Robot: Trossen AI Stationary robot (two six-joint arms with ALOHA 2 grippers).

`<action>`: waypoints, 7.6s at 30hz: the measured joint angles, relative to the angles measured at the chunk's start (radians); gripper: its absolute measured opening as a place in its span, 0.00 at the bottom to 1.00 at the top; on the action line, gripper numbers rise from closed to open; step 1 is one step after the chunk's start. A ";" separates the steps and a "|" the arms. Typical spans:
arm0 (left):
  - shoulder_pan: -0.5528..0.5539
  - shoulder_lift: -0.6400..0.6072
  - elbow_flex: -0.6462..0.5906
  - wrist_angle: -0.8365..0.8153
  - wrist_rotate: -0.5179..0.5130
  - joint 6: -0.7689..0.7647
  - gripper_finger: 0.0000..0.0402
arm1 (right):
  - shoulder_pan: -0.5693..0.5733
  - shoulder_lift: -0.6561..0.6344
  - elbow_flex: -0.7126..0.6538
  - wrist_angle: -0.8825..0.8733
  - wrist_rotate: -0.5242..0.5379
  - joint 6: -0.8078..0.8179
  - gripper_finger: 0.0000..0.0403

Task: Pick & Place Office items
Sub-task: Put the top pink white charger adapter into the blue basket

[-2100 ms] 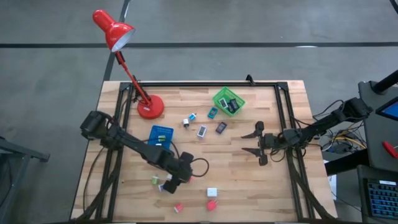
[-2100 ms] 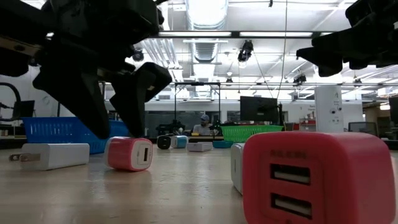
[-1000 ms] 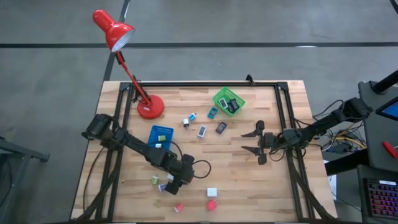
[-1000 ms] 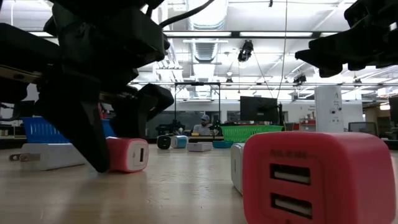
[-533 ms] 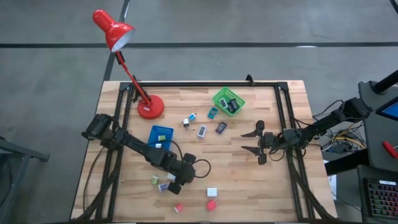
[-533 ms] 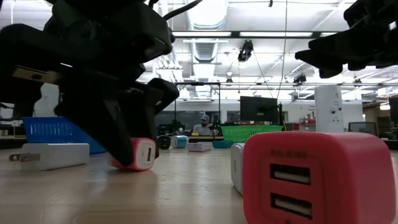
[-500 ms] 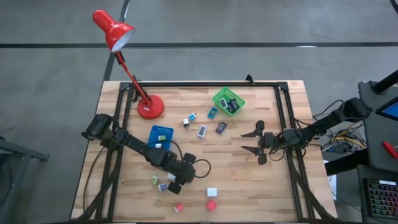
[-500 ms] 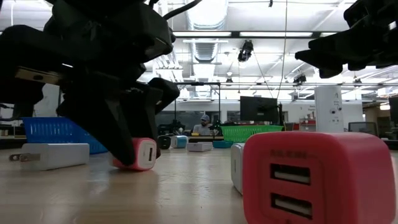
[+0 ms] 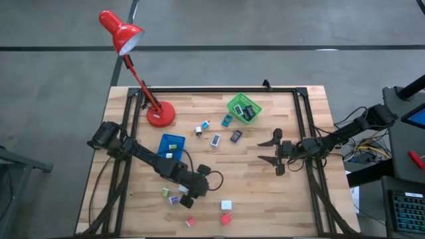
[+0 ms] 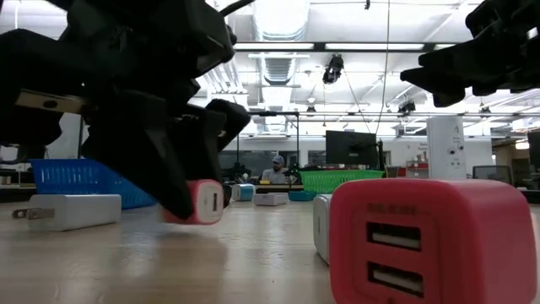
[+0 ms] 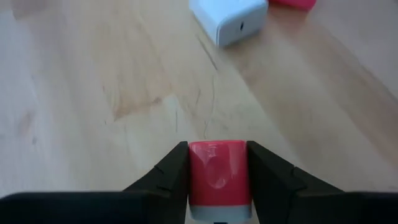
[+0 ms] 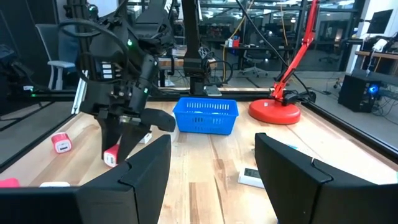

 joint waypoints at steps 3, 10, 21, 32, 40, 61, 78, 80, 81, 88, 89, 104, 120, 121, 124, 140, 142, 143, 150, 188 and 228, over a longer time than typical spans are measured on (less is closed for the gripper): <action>0.000 0.000 -0.028 0.084 0.002 0.009 0.32 | 0.000 0.000 0.000 0.000 0.000 0.000 0.56; 0.000 0.000 -0.111 0.343 0.025 0.045 0.32 | 0.000 0.000 0.000 0.000 0.000 0.000 0.56; 0.001 0.000 -0.271 0.825 0.069 0.067 0.32 | 0.000 0.000 0.000 0.000 0.000 0.007 0.56; 0.001 0.000 -0.327 1.003 0.071 0.049 0.32 | 0.000 0.000 0.000 0.000 0.000 0.007 0.56; 0.000 0.000 -0.327 1.022 -0.036 0.024 0.32 | 0.000 0.000 0.000 0.000 -0.001 0.007 0.56; 0.001 -0.009 -0.345 1.029 -0.348 0.001 0.32 | 0.000 0.000 0.000 -0.011 -0.001 0.021 0.56; 0.008 -0.384 -0.663 1.037 -0.331 0.002 0.32 | 0.000 0.000 0.000 -0.015 -0.001 0.026 0.56; 0.011 -0.437 -0.703 1.037 -0.331 0.002 0.32 | 0.000 0.000 0.000 -0.016 -0.001 0.026 0.56; 0.011 -0.462 -0.722 1.036 -0.338 0.002 0.32 | 0.000 0.000 0.000 -0.015 -0.001 0.026 0.56; 0.029 -0.594 -0.834 1.020 -0.384 -0.014 0.32 | 0.000 0.000 0.000 -0.015 -0.001 0.028 0.56; 0.032 -0.605 -0.842 1.020 -0.384 -0.017 0.32 | 0.000 0.000 0.000 -0.015 -0.001 0.029 0.56; 0.075 -0.718 -0.935 0.898 -0.424 -0.051 0.32 | 0.000 0.000 0.000 -0.018 -0.001 0.033 0.56; 0.090 -0.888 -0.920 0.617 -0.462 -0.133 0.32 | 0.000 0.000 0.000 -0.023 -0.002 0.033 0.56; 0.090 -0.901 -0.912 0.586 -0.466 -0.142 0.32 | 0.000 0.000 0.000 -0.023 -0.002 0.033 0.56; 0.091 -0.941 -0.870 0.455 -0.478 -0.161 0.32 | 0.000 0.000 0.000 -0.023 -0.002 0.033 0.56; 0.091 -0.981 -0.509 -0.323 -0.532 -0.279 0.32 | 0.000 0.000 0.000 -0.023 -0.002 0.033 0.56; 0.091 -0.974 -0.481 -0.374 -0.522 -0.279 0.32 | 0.000 0.000 0.000 -0.023 -0.002 0.033 0.56; 0.092 -0.969 -0.466 -0.405 -0.510 -0.280 0.32 | 0.000 0.000 0.000 -0.023 -0.002 0.033 0.56; 0.096 -0.938 -0.412 -0.557 -0.447 -0.345 0.32 | 0.000 0.000 0.000 -0.023 -0.002 0.033 0.56; 0.129 -0.692 -0.422 -0.518 -0.322 -0.372 0.32 | 0.000 0.000 0.000 -0.022 -0.002 0.036 0.56; 0.135 -0.656 -0.430 -0.486 -0.238 -0.372 0.32 | 0.000 0.000 0.000 -0.022 -0.002 0.041 0.56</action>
